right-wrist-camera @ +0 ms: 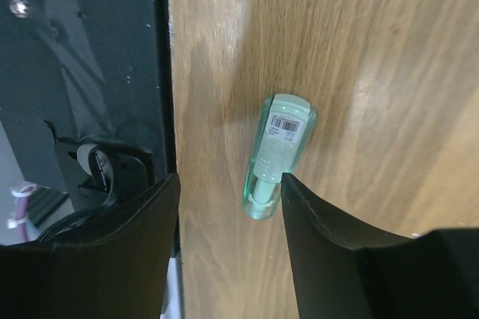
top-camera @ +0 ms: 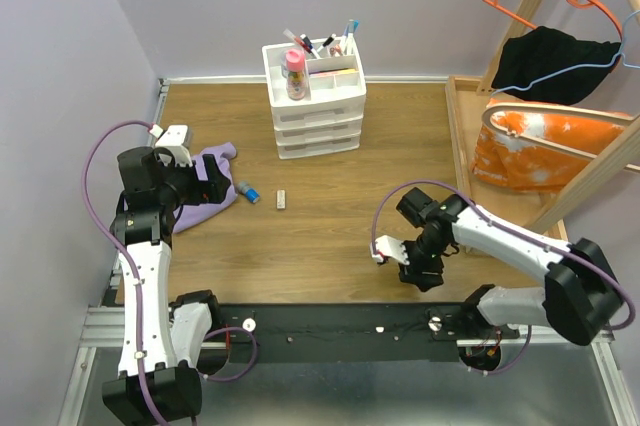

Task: Sort the stationery into containers
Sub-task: Pick up the stationery from the center of the board.

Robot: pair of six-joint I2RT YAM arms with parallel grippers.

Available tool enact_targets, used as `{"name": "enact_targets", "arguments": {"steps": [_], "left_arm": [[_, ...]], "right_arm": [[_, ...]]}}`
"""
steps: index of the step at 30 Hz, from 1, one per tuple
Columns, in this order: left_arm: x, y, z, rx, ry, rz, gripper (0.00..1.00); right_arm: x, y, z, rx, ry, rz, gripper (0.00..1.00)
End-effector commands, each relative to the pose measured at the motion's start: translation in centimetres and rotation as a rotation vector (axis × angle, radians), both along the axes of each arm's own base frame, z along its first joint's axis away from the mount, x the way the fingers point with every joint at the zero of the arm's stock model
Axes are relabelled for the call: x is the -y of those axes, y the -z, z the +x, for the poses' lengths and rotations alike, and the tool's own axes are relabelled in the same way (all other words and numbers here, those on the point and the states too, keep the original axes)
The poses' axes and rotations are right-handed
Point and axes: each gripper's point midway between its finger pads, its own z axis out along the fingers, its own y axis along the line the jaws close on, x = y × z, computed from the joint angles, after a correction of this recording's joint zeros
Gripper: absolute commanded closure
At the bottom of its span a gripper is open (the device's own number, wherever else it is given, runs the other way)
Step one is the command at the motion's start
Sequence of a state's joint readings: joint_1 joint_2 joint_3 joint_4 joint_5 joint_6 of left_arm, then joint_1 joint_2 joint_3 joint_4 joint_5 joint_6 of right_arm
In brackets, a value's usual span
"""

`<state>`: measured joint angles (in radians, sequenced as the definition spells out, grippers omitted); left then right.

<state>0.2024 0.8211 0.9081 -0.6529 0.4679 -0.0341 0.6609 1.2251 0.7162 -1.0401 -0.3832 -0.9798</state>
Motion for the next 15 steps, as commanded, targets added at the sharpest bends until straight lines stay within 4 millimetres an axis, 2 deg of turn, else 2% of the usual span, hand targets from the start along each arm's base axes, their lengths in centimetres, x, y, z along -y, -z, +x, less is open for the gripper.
{"name": "enact_targets", "arguments": {"steps": [1,8,15], "left_arm": [[0.6,-1.0,0.2,0.031,0.01,-0.029,0.01],[0.4,-0.6,0.3,0.028,-0.003,-0.028,0.01],[0.3,-0.2,0.5,0.025,-0.013,-0.033,0.01]], "right_arm": [[0.2,0.6,1.4,0.016,0.058,-0.07,0.37],[-0.1,2.0,3.4,0.078,0.111,-0.103,0.37],[0.2,3.1,3.6,0.075,0.089,-0.14,0.37]]}}
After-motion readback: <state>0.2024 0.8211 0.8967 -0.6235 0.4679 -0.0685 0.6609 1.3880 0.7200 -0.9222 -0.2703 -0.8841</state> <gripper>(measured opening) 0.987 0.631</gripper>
